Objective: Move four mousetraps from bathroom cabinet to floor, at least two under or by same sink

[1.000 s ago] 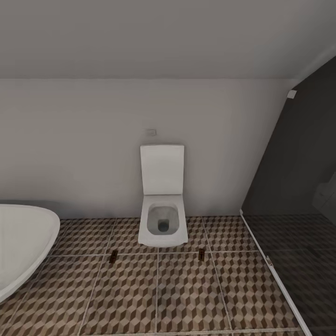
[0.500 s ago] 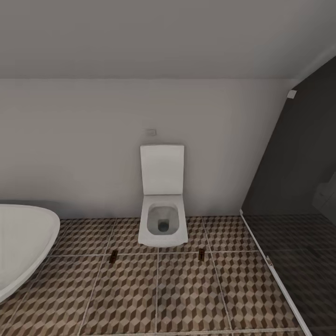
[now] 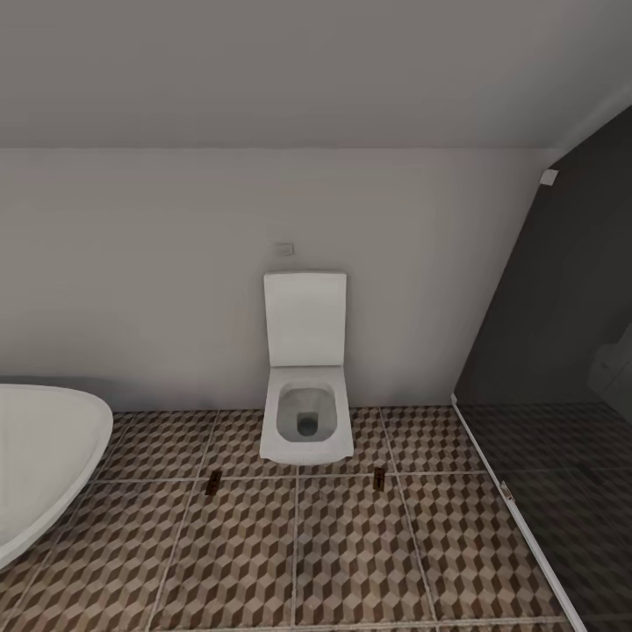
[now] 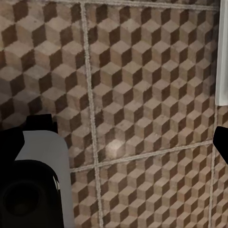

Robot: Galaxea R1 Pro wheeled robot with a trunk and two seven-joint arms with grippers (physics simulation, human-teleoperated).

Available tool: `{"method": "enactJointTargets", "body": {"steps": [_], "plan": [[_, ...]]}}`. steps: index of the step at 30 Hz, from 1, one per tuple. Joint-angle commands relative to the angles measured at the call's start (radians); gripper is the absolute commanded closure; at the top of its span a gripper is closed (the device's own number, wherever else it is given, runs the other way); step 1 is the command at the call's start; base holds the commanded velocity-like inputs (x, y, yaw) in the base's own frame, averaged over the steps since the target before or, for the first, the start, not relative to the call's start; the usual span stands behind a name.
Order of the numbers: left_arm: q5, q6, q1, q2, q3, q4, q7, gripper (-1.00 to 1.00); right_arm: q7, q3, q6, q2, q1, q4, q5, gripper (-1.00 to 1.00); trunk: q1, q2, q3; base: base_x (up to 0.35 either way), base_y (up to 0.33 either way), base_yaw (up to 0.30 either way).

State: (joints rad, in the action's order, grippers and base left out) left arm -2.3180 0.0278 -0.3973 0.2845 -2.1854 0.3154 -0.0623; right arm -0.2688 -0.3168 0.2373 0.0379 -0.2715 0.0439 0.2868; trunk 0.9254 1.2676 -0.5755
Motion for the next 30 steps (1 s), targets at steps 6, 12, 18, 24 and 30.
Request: {"method": "enactJointTargets", "body": {"steps": [6, 12, 18, 24, 30], "plan": [[-0.011, 0.003, -0.002, 0.000, -0.008, 0.002, -0.004, -1.00, 0.000, -0.008, 0.007, -0.001, -0.001, 0.004, 0.009, -1.00, 0.000, 0.001, -0.001, 0.000, 0.000, 0.000], [-0.011, 0.003, -0.002, 0.000, -0.008, 0.002, -0.004, -1.00, 0.000, -0.008, 0.007, -0.001, -0.001, 0.004, 0.009, -1.00, 0.000, 0.001, -0.001, 0.000, 0.000, 0.000], [-0.011, 0.003, -0.002, 0.001, -0.008, 0.002, -0.004, -1.00, 0.000, -0.008, 0.007, -0.001, -0.001, 0.004, 0.009, -1.00, 0.000, 0.001, -0.001, 0.000, 0.000, 0.000], [-0.011, 0.003, -0.002, 0.001, -0.008, 0.002, -0.004, -1.00, 0.000, -0.008, 0.007, -0.001, -0.002, 0.004, 0.009, -1.00, 0.000, 0.001, -0.001, 0.000, 0.000, 0.000], [-0.011, 0.003, -0.002, 0.001, -0.008, 0.002, -0.004, -1.00, 0.000, -0.008, 0.007, 0.000, -0.001, 0.004, 0.009, -1.00, 0.000, 0.001, -0.001, 0.000, 0.000, 0.000]]}}
